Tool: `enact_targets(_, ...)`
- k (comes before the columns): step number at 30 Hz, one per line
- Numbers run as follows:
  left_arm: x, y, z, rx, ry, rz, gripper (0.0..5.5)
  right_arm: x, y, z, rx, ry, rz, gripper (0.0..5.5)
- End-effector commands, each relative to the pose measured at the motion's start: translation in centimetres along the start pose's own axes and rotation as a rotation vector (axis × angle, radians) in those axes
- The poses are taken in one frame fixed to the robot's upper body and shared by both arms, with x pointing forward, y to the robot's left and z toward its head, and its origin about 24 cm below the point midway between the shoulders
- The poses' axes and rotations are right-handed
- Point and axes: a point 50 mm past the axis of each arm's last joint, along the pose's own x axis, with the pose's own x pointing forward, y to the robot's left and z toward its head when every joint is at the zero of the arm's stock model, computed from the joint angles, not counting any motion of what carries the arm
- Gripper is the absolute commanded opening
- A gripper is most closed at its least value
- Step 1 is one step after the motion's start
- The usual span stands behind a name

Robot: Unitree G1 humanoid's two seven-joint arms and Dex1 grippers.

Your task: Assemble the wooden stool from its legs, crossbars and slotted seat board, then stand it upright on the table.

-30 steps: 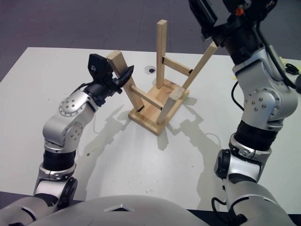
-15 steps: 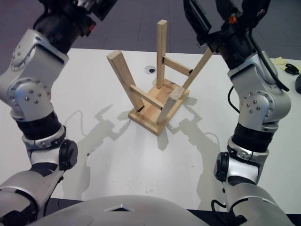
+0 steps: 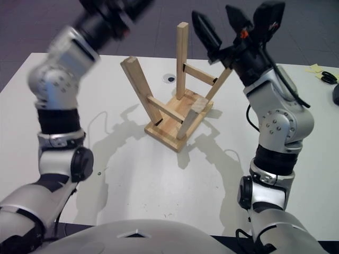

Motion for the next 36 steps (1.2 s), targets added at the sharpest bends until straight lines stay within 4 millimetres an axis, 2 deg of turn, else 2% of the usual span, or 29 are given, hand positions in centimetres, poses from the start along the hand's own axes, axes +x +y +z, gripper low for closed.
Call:
enact_targets(1, -2.9, -0.8, -10.8, -0.04, 0.398, -0.025, 5.36, -1.6, -0.4, -2.3, -0.012, 0.132, -0.058, 5.4)
enact_targets(4, -3.4, -1.1, -10.5, -0.048, 0.371, -0.022, 5.36, -1.7, -0.4, -2.4, -0.008, 0.131, -0.067, 5.4)
enact_targets(8, -2.8, -1.0, -8.5, -0.036, 0.283, 0.011, 5.36, -1.7, -0.2, -2.5, -0.006, 0.12, -0.071, 5.4)
enact_targets(10, -2.4, -1.1, -7.1, -0.042, 0.226, 0.012, 5.36, -1.4, 0.0, -1.8, 0.014, 0.07, -0.068, 5.4)
enact_targets(13, -1.8, -1.7, -4.2, -0.066, 0.117, -0.009, 5.36, -0.9, 0.6, 0.8, 0.092, -0.096, -0.028, 5.4)
enact_targets(16, -1.3, -2.8, -0.9, -0.104, -0.002, -0.058, 5.36, -0.9, 1.8, 4.3, 0.179, -0.282, 0.034, 5.4)
enact_targets(22, -1.6, -4.0, 5.8, -0.042, -0.173, -0.108, 5.36, -1.8, 3.6, 10.7, 0.2, -0.483, 0.139, 5.4)
enact_targets(25, -1.9, -4.4, 8.0, 0.002, -0.228, -0.116, 5.36, -2.2, 3.6, 11.9, 0.237, -0.521, 0.145, 5.4)
enact_targets(27, -2.0, -4.7, 8.5, -0.004, -0.244, -0.131, 5.36, -2.4, 3.0, 10.5, 0.272, -0.466, 0.108, 5.4)
enact_targets(28, -2.0, -4.9, 8.3, -0.01, -0.239, -0.14, 5.36, -2.6, 2.7, 9.4, 0.292, -0.427, 0.086, 5.4)
enact_targets(29, -1.9, -4.9, 7.4, -0.027, -0.206, -0.145, 5.36, -2.8, 2.1, 7.5, 0.333, -0.36, 0.041, 5.4)
enact_targets(30, -1.9, -4.9, 5.5, -0.053, -0.142, -0.154, 5.36, -3.2, 1.4, 4.8, 0.374, -0.266, -0.012, 5.4)
enact_targets(32, -2.3, -4.4, 0.1, -0.08, 0.051, -0.12, 5.36, -4.7, 0.4, -1.3, 0.42, -0.032, -0.13, 5.4)
enact_targets(34, -3.4, -3.5, -6.2, -0.093, 0.262, -0.051, 5.36, -6.3, 0.5, -6.2, 0.386, 0.181, -0.202, 5.4)
enact_targets(35, -4.1, -3.3, -8.7, -0.097, 0.342, -0.024, 5.36, -6.9, 0.8, -7.4, 0.368, 0.235, -0.211, 5.4)
enact_targets(36, -4.6, -3.1, -10.2, -0.106, 0.377, 0.014, 5.36, -7.0, 1.1, -7.8, 0.367, 0.243, -0.212, 5.4)
